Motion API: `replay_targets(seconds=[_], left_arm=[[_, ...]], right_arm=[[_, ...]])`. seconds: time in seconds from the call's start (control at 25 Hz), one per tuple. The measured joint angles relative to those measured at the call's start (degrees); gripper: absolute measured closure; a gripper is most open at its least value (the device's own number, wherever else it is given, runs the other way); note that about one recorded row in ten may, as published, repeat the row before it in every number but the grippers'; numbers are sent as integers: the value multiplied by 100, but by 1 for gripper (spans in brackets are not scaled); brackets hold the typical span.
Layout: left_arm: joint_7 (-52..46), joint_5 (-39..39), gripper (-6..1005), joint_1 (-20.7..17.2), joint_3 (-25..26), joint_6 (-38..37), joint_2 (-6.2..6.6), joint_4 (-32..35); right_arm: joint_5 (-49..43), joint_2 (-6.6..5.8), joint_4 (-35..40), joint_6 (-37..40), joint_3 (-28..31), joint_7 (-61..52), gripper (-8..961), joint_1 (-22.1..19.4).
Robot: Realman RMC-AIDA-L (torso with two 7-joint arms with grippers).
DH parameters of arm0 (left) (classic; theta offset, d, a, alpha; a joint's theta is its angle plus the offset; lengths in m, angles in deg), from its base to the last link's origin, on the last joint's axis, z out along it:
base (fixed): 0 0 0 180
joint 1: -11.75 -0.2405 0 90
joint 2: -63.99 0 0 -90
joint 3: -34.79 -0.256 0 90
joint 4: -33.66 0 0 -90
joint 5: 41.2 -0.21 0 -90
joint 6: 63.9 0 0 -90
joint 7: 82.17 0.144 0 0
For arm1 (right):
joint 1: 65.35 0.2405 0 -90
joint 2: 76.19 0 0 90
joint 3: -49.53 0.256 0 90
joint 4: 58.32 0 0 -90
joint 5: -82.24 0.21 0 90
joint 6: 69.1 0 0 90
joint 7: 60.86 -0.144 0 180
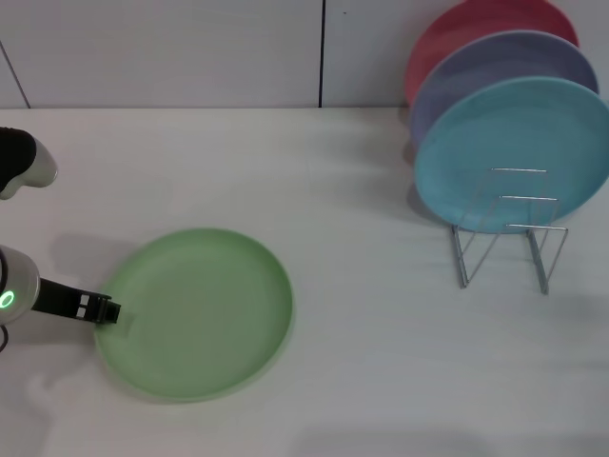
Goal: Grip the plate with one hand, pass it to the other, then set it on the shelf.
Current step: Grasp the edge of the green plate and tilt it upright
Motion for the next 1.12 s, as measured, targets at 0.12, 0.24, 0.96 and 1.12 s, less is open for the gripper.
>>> replay_targets(seconds=[0.12,0.24,0.96,1.12], left_arm=[[1,-1,517,28,0,4,1,40],[1,-6,524,36,0,15,1,59],[40,2,640,68,-23,128,8,-7],[72,-14,698,100,-67,149,10,22]], right_arm=[[0,0,3,0,-2,0,135,-7],[0,0,3,3,-1,-1,135,-9],[-59,0,14,12,-6,-1,135,-38],[-62,0,23,14,-6,-1,136,-38]])
